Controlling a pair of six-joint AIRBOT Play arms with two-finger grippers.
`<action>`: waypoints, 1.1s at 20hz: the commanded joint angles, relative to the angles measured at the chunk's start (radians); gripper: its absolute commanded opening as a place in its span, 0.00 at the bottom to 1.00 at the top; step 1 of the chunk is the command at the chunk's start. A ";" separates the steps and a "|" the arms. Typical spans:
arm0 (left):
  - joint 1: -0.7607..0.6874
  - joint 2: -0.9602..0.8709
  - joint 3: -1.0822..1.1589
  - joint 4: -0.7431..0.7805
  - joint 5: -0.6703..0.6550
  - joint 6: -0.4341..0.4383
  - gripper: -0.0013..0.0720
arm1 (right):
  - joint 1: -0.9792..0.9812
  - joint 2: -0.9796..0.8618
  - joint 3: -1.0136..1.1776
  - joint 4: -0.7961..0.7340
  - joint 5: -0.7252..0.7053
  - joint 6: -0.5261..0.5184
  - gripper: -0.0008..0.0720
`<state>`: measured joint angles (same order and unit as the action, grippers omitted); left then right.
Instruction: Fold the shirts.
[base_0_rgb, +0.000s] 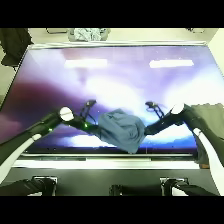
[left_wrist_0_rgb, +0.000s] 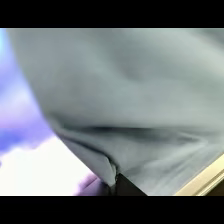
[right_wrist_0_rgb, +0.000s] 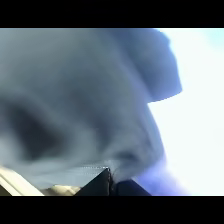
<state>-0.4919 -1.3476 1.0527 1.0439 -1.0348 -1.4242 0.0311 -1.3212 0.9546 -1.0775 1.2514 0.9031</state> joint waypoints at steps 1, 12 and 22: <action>0.000 0.138 0.270 0.285 -0.085 -0.072 0.06 | 0.003 0.165 0.252 -0.032 0.012 -0.047 0.07; -0.109 0.372 1.086 0.239 0.221 -0.095 0.06 | 0.003 0.593 0.939 0.018 -0.440 0.045 0.07; -0.047 0.363 0.986 0.411 0.256 -0.201 0.06 | 0.003 0.522 0.939 -0.164 -0.400 0.218 0.07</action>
<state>-0.5926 -0.9707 2.0739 1.3743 -0.7597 -1.5555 0.0353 -0.7570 1.8900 -1.1481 0.8242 1.0100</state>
